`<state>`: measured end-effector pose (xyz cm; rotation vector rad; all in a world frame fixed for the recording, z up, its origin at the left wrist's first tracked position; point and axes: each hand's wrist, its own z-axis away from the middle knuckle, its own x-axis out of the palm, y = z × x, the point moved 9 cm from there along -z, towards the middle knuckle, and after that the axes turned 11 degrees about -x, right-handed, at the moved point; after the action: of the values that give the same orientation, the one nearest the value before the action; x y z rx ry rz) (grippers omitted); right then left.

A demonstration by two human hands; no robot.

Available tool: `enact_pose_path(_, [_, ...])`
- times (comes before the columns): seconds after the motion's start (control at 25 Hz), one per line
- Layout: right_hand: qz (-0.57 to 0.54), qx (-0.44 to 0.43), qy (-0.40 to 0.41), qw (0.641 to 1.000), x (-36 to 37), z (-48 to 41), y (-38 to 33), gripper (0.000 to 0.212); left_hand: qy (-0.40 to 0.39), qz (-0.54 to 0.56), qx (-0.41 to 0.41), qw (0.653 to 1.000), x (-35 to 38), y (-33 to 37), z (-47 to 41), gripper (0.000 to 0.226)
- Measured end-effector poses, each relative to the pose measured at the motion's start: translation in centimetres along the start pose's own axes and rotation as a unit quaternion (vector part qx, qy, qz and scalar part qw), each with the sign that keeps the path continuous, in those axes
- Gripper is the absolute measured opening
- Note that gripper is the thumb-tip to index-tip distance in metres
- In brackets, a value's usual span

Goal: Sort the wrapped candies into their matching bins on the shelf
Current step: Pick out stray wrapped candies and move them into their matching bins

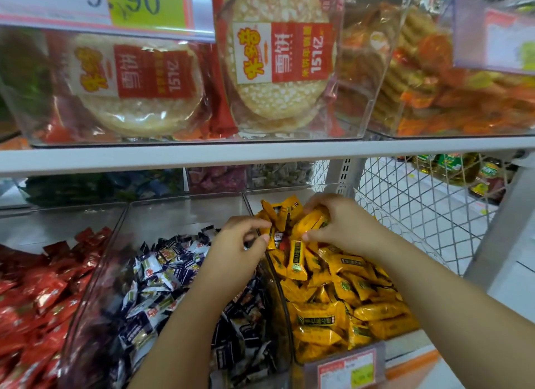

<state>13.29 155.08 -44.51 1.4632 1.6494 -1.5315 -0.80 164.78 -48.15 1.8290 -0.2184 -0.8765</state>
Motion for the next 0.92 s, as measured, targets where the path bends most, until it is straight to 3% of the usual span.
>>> enact_pose_path(0.28, [0.054,0.082,0.154,0.983,-5.6,5.5,3.6,0.029,0.000,0.002,0.005,1.000,0.1,0.3,0.5,0.020])
enact_pose_path(0.56, [0.116,0.108,0.001,0.987,-4.0,7.0,4.0,0.022,0.003,-0.021,0.018,1.000,0.1,0.5,0.8,0.020])
enact_pose_path(0.72, [0.134,0.030,0.013,0.990,-2.8,3.1,1.9,0.017,-0.004,-0.006,0.012,1.000,0.0,0.3,0.7,0.019])
enact_pose_path(0.92, [0.251,-0.028,-0.090,0.963,0.9,-3.3,3.4,0.023,-0.014,0.000,0.010,1.000,0.0,-0.1,0.1,0.020])
